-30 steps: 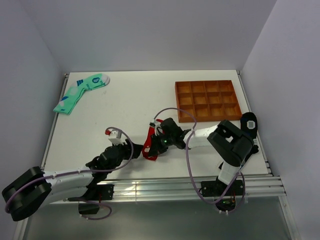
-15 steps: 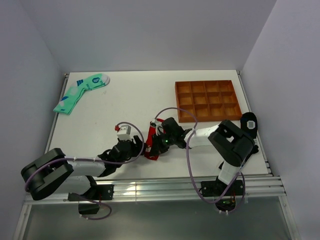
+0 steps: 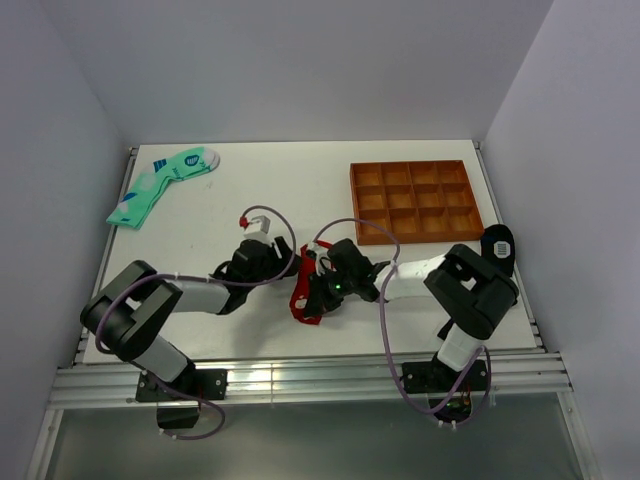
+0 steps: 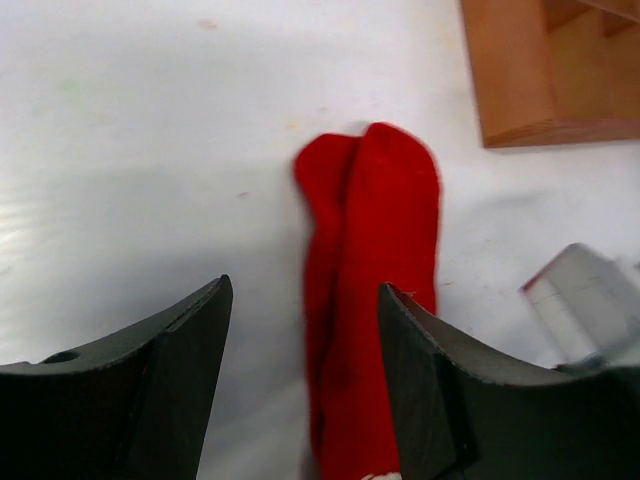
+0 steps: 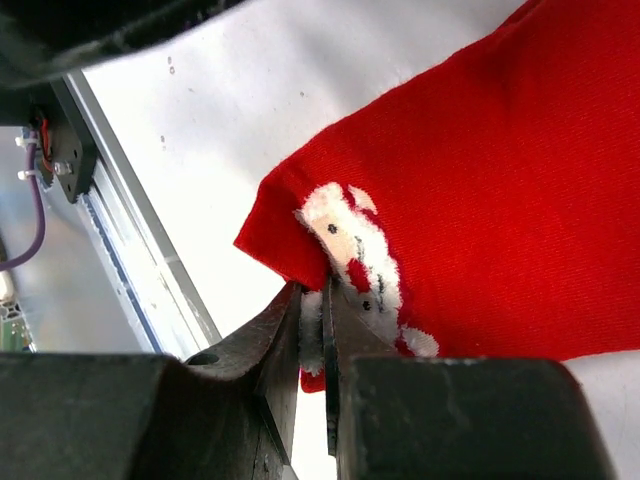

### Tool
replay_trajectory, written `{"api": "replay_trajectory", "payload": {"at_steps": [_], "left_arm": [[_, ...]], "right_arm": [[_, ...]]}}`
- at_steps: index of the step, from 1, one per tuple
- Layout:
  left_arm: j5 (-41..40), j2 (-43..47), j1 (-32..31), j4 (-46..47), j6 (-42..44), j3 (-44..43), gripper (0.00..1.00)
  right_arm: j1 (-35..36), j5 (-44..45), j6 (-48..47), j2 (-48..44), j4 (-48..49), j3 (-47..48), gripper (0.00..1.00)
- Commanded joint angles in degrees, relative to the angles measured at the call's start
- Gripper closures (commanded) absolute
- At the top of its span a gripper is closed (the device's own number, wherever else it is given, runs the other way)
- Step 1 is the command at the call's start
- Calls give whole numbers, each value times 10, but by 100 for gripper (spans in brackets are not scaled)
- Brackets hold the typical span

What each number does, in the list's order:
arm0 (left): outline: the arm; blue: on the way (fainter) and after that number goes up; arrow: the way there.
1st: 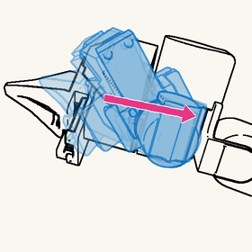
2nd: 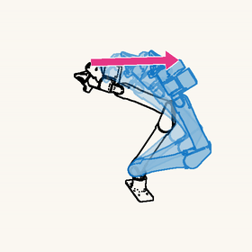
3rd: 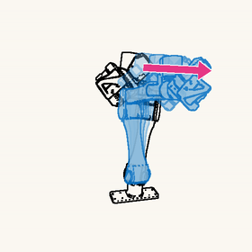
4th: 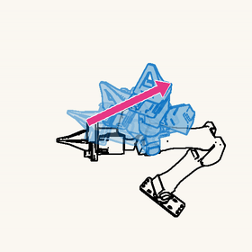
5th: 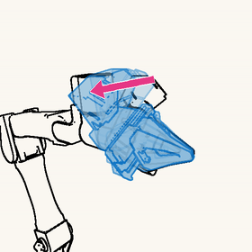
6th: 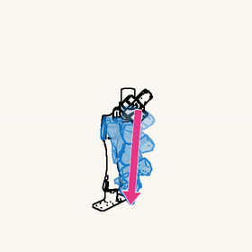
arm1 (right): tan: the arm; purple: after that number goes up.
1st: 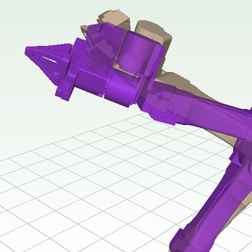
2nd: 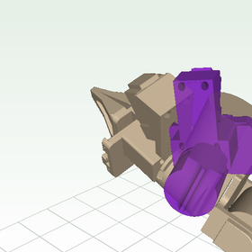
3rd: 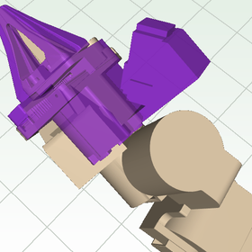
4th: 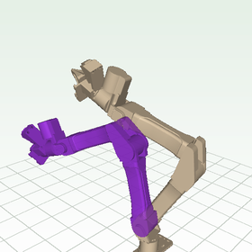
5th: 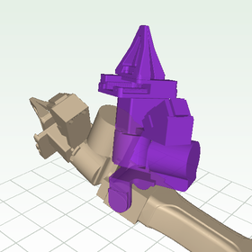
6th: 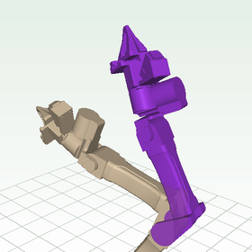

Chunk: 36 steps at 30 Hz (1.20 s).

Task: Roll the socks
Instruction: Adjust the sock at the center of the board.

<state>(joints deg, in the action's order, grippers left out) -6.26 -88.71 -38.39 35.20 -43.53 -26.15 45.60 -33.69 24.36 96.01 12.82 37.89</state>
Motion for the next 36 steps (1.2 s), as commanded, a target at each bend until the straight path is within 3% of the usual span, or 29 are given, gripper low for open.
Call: {"api": "replay_trajectory", "payload": {"at_steps": [1, 6, 23, 31, 34, 36], "left_arm": [[85, -21, 4, 18, 37, -51, 34], [131, -80, 24, -27, 48, -119, 36], [153, -161, 30, -105, 107, -195, 39], [115, -187, 30, -173, 127, -229, 61], [103, -196, 30, -179, 122, -232, 73], [91, -198, 30, -183, 117, -231, 87]], "right_arm": [[4, 9, -10, -27, 3, -12, 84], [4, 11, -11, -35, -2, -15, 85], [4, 27, -19, -52, -22, -19, 85], [4, 33, -19, -51, -21, -17, 85], [4, 37, -19, -51, -20, -18, 85], [4, 42, -19, -53, -23, -18, 85]]}}
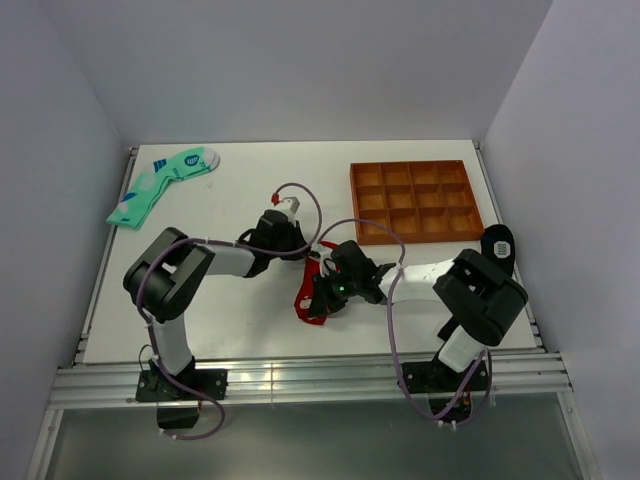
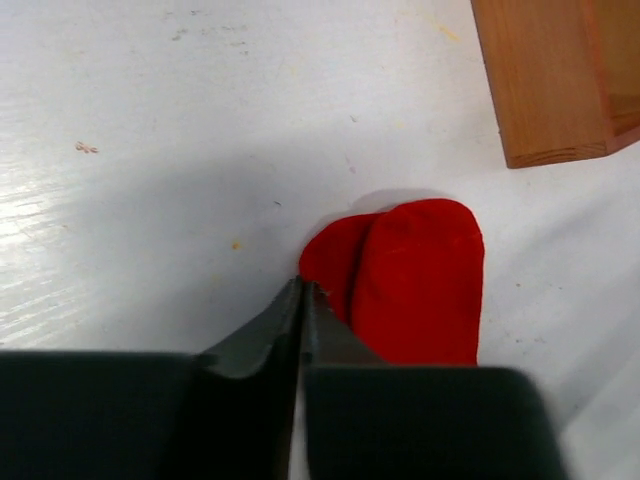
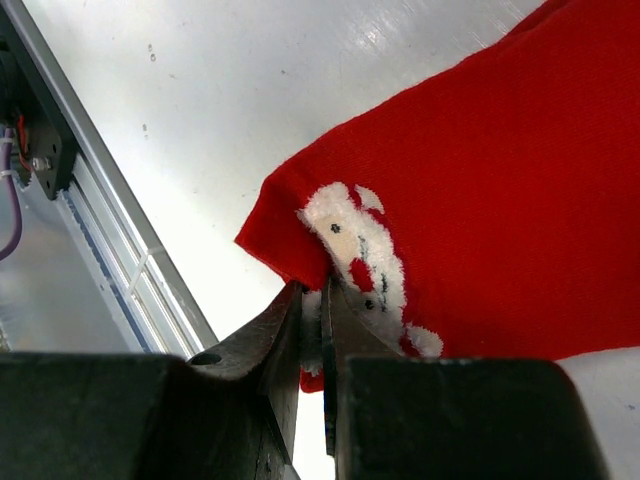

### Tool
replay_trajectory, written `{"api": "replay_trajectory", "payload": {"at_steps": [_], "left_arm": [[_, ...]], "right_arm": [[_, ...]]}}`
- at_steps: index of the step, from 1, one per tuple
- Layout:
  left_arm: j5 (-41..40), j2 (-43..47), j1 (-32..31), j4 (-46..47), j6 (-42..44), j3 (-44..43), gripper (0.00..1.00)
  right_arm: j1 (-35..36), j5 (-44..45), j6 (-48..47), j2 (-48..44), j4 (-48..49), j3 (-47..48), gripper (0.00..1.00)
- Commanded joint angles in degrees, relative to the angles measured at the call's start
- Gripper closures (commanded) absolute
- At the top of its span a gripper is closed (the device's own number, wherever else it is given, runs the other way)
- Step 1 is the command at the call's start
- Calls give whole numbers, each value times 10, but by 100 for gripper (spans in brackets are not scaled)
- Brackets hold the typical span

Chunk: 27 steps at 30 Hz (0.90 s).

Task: Roll the socks
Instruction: Adjust the sock at the center of the board.

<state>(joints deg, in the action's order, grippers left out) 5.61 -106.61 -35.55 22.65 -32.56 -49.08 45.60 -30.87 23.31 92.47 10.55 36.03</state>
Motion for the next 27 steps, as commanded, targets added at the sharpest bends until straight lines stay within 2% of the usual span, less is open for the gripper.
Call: {"api": "replay_trajectory", "payload": {"at_steps": [1, 2, 5, 8, 9, 11, 12, 16, 17, 19, 20, 25, 27], "left_arm": [[-32, -19, 0, -59, 6, 0, 97], [-39, -16, 1, -64, 4, 0, 100], [-53, -7, 2, -78, -8, 2, 100], [-91, 3, 10, -92, -20, 3, 100], [-96, 5, 13, -97, -27, 6, 100], [-100, 13, 25, -101, -31, 11, 100], [-101, 16, 28, -104, -30, 13, 100], [-96, 17, 36, -108, -22, 11, 100], [-91, 18, 37, -107, -21, 11, 100], [-90, 21, 37, -103, -21, 14, 100], [-86, 24, 37, -102, -19, 14, 100], [-79, 24, 37, -103, -19, 11, 100], [-78, 25, 37, -104, -21, 11, 100]], "right_arm": [[3, 16, -8, -18, -3, 1, 85], [4, 19, -9, -18, -5, 2, 85], [4, 33, -12, -26, -11, 1, 84], [6, 49, -15, -44, -12, -3, 76], [7, 55, -14, -51, -11, -8, 65], [7, 65, -11, -82, -7, -14, 54], [8, 74, -9, -96, -11, -18, 43], [8, 147, -4, -163, -77, 1, 34], [7, 222, 13, -179, -96, 9, 33], [-4, 288, 31, -181, -157, 39, 35], [-11, 323, 49, -174, -170, 60, 43], [-44, 375, 71, -106, -216, 131, 58], [-46, 409, 87, -82, -223, 158, 69]]}}
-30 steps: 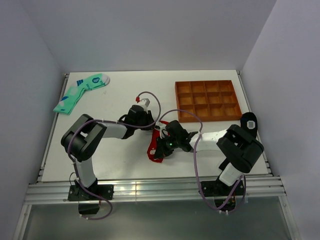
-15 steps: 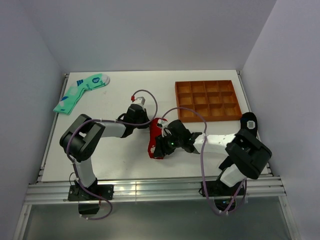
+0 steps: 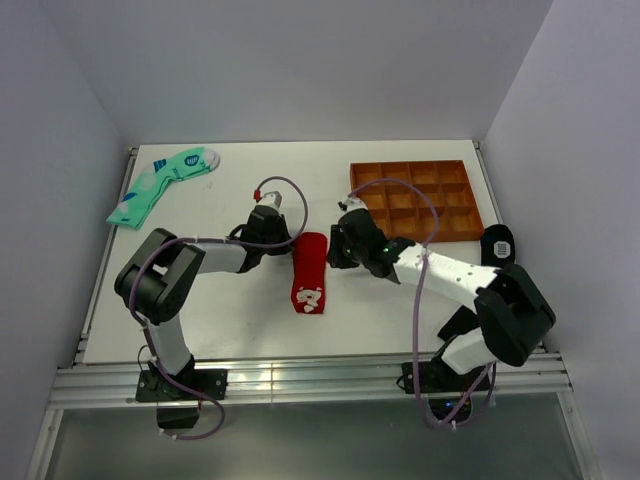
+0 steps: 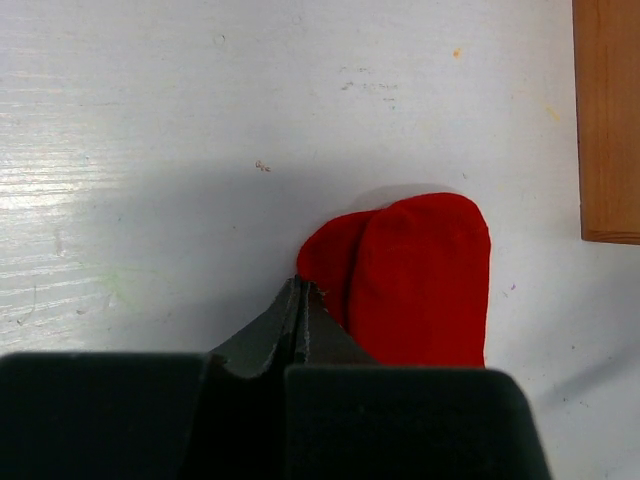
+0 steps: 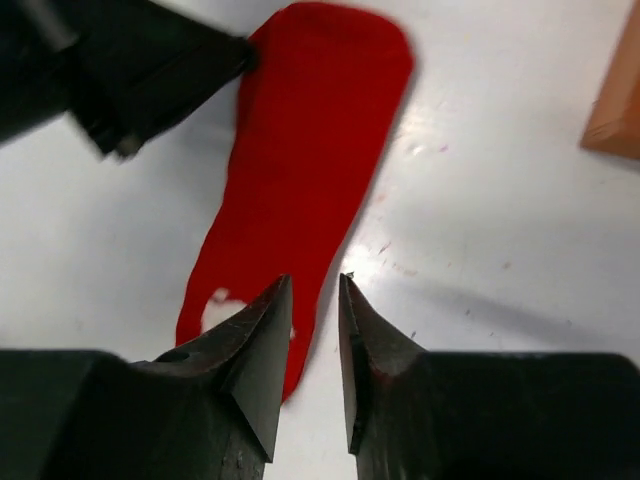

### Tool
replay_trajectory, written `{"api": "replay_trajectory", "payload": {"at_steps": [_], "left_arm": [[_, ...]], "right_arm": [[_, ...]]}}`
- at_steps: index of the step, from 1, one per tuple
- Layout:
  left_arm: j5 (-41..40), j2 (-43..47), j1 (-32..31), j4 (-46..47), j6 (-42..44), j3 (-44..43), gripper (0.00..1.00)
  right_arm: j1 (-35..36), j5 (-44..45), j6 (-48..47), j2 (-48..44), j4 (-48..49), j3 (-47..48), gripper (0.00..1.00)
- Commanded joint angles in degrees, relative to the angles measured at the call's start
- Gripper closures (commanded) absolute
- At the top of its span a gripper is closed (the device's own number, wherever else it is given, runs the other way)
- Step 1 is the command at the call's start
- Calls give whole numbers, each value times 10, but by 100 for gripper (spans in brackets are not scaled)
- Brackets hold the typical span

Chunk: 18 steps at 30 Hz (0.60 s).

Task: Roll the socks
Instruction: Adjust the sock at the center of the board.

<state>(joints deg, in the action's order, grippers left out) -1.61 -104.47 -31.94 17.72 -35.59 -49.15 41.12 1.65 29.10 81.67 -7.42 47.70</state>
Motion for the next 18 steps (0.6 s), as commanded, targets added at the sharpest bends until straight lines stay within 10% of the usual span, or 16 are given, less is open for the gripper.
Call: {"api": "replay_trajectory", "payload": {"at_steps": [1, 18], "left_arm": [[-4, 4, 2, -55, 10, 12, 100], [11, 5, 2, -54, 15, 7, 100]], "right_arm": [[-4, 101, 38, 51, -60, 53, 70], [-31, 151, 38, 247, -93, 187, 80]]}}
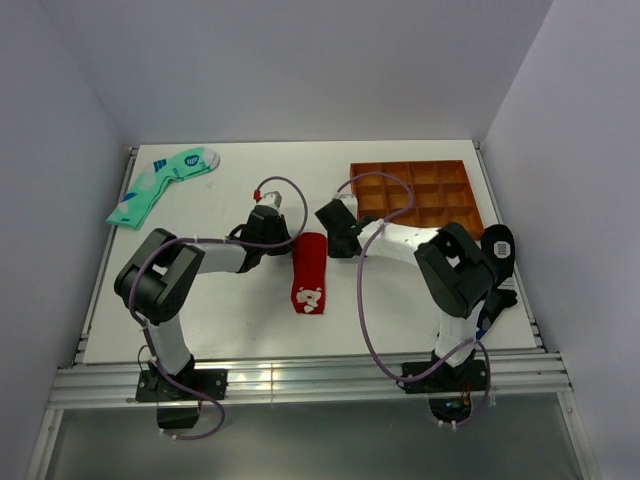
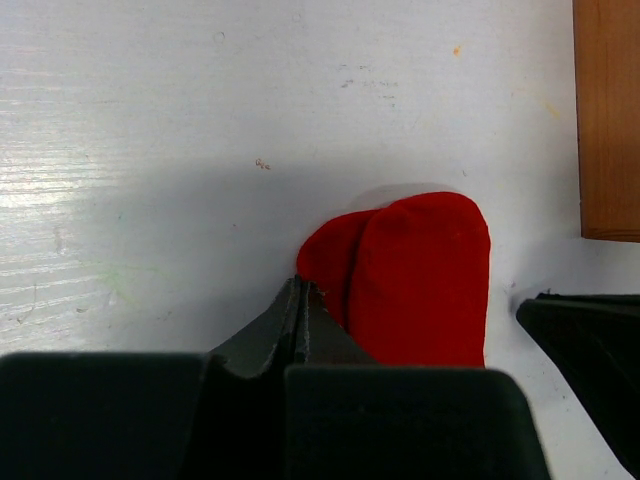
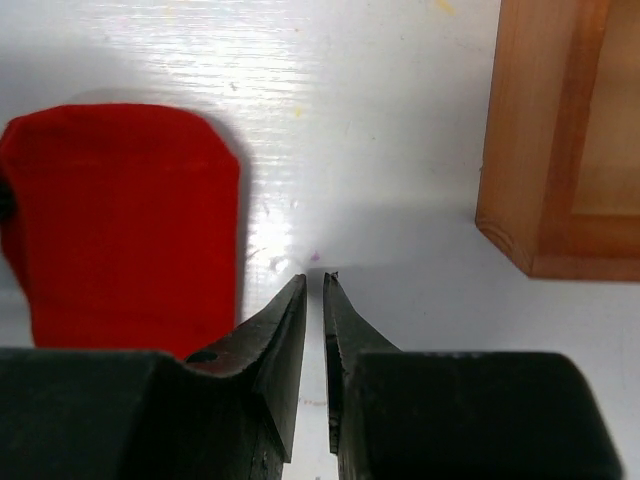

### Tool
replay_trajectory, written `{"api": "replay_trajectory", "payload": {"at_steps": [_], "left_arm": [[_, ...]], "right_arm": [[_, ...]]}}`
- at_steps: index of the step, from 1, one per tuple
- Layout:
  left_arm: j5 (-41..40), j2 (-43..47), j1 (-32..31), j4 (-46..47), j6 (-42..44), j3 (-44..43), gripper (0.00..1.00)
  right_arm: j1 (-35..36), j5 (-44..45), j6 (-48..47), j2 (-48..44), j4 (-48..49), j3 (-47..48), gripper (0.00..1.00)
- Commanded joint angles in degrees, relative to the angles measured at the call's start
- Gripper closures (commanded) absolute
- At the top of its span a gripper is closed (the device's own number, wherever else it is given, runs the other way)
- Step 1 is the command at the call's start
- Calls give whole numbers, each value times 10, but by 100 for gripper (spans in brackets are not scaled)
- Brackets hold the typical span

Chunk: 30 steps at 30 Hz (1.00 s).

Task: Roll the socks
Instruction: Adjust the sock at the center of the board.

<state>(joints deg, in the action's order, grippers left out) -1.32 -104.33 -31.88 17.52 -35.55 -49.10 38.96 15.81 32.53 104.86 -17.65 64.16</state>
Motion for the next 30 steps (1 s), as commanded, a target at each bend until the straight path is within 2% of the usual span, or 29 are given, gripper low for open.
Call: {"api": "replay_trajectory", "payload": {"at_steps": [1, 16, 30], "left_arm": [[8, 4, 1, -52, 14, 8, 100], [8, -7, 1, -55, 16, -6, 100], [26, -13, 1, -49, 17, -16, 100]], "right_arm": [[-12, 5, 4, 18, 23, 21, 80], [-35, -130, 15, 49, 125, 28, 81], [-33, -155, 9, 33, 169, 4, 82]]}}
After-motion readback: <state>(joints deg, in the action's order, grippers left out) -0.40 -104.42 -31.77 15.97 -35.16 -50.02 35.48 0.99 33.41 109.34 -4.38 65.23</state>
